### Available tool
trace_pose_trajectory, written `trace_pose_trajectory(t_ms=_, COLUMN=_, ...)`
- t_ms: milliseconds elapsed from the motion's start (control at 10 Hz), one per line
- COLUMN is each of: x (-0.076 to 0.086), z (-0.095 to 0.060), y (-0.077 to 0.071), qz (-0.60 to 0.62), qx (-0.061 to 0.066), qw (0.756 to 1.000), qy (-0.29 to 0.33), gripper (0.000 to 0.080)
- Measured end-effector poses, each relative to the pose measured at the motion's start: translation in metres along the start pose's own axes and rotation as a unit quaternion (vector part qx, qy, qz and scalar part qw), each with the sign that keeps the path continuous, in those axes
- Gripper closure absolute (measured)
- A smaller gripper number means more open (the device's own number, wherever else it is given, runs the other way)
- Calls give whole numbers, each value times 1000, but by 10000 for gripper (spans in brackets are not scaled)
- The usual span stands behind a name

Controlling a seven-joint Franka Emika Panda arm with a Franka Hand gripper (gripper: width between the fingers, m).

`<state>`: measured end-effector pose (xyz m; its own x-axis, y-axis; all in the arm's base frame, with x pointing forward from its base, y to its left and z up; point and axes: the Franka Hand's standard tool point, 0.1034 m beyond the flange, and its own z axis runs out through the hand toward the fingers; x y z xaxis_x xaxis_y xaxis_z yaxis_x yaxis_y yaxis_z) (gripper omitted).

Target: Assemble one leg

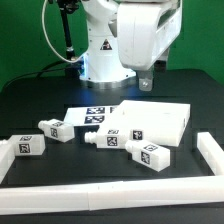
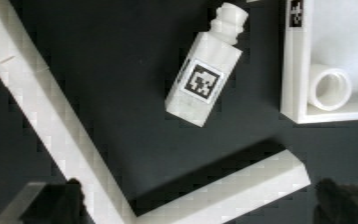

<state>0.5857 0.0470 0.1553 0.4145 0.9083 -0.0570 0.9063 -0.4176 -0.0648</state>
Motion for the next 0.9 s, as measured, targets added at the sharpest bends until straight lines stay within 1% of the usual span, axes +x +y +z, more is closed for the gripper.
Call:
trace_pose_trajectory(t_ms=500, x=0, z=0, y=0, qz=6, qx=1, qw=1000, qy=0, gripper=150)
trace_pose_trajectory(t_ms=600, x=0, z=0, y=-1, qz=29, qx=3, qw=1000, qy=-2, gripper=150)
trace_pose_trajectory(t_ms=700, x=-1, z=9, y=-1, qz=32, qx=0, qw=999, qy=1, gripper=150)
trace_pose_trajectory(t_ms=800, x=0, z=23, y=-1, qz=68, qx=11, qw=998, qy=12, gripper=150)
trace_pose_trajectory(t_ms=900, x=-1, z=36, y=3, qz=102, qx=31, qw=994, qy=29, gripper=150)
